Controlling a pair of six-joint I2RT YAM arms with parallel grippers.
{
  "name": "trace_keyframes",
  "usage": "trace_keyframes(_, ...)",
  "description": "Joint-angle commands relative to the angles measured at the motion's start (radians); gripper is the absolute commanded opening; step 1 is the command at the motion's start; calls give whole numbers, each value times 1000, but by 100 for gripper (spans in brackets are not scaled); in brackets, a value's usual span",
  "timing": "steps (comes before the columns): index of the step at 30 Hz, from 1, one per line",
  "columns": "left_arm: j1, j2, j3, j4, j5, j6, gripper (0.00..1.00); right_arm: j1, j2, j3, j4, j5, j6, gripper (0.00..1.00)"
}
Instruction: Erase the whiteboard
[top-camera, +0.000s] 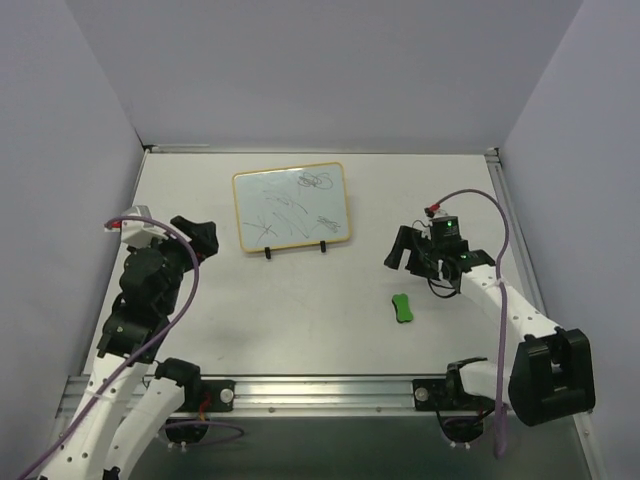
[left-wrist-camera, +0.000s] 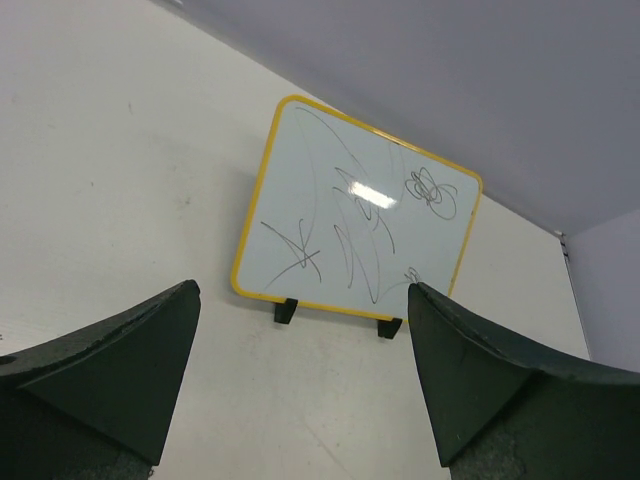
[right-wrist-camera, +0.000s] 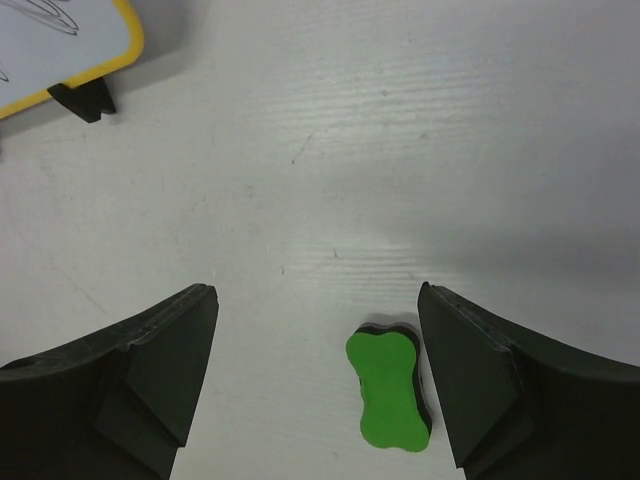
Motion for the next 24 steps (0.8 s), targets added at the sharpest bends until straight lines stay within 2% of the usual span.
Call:
trace_keyframes(1, 6, -13, 75, -106, 116, 30, 94, 35, -91, 31, -148, 183, 97, 81)
trace_keyframes(3, 9, -10, 95, -111, 145, 38, 94, 64, -120, 25, -166, 207, 133, 80)
trace_keyframes(9, 18, 169, 186, -154, 309, 12, 94, 168, -113, 31, -280, 305, 249, 78)
trace_keyframes(17, 23, 208, 123, 1, 409, -45, 95, 227, -154, -18, -337, 352, 305, 76)
trace_keyframes(19, 24, 232, 129, -5, 409, -42, 95, 227, -175, -27, -337, 394, 312, 76)
trace_keyframes(24, 26, 254, 91, 12, 423, -63, 96, 247, -149, -49, -327, 381, 317, 76)
